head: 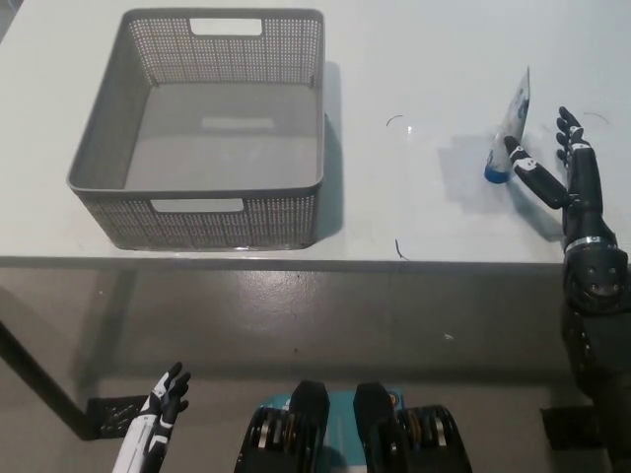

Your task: Use the right hand to pick up a shampoo and place it into a container on the left side

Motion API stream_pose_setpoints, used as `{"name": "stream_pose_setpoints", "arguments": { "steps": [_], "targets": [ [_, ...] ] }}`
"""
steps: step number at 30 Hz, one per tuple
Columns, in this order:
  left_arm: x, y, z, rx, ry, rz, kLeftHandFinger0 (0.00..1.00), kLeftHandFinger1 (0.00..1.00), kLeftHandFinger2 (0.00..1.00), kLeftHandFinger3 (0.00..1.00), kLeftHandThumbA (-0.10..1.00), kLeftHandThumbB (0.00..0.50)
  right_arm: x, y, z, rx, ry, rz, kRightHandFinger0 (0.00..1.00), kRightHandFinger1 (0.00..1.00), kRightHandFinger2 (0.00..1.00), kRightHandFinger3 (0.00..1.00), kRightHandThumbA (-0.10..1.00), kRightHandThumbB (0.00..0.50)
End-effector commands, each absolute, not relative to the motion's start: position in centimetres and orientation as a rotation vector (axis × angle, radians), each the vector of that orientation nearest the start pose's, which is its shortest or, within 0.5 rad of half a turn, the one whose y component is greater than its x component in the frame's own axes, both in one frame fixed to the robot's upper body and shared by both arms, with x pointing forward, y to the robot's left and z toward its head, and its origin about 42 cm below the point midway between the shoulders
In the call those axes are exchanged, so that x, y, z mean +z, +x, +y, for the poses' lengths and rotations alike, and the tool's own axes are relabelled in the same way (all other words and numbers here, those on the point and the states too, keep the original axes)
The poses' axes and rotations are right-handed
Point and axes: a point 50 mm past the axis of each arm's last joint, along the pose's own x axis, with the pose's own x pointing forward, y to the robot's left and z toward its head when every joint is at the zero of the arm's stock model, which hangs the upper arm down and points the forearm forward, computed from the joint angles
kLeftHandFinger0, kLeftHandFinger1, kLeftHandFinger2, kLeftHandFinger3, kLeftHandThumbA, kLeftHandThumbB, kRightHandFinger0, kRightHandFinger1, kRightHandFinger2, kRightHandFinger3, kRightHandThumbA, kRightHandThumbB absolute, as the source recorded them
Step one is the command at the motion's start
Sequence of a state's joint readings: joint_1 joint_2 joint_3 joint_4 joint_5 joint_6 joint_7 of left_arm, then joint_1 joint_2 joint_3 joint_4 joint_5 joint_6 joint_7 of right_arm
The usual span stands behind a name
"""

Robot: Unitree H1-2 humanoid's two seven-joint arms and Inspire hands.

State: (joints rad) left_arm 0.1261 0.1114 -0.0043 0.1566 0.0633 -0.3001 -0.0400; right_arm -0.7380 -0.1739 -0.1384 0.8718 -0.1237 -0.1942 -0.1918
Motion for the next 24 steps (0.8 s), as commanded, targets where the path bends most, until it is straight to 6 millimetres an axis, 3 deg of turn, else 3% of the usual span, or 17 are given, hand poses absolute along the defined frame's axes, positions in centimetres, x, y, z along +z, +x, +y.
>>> {"name": "stream_pose_setpoints", "arguments": {
  "steps": [1,14,17,24],
  "targets": [
    [5.0,23.6,25.3,-0.056,0.178,-0.065,1.0,1.0,1.0,1.0,0.97,0.15,21.2,52.3,-25.6,-0.217,-0.223,-0.222,1.0,1.0,1.0,1.0,0.78,0.381],
    [5.2,23.8,25.3,-0.059,0.18,-0.065,1.0,1.0,1.0,1.0,0.96,0.152,20.6,54.2,-24.4,-0.211,-0.216,-0.126,1.0,1.0,1.0,1.0,0.82,0.409],
    [5.2,23.9,25.2,-0.058,0.178,-0.069,1.0,1.0,1.0,1.0,0.96,0.15,20.5,54.4,-24.2,-0.199,-0.207,-0.109,1.0,1.0,1.0,1.0,0.8,0.383],
    [5.2,23.9,25.2,-0.058,0.173,-0.069,1.0,1.0,1.0,1.0,0.96,0.141,20.3,54.8,-23.9,-0.202,-0.227,-0.078,1.0,1.0,1.0,1.0,0.77,0.376]
  ]
}}
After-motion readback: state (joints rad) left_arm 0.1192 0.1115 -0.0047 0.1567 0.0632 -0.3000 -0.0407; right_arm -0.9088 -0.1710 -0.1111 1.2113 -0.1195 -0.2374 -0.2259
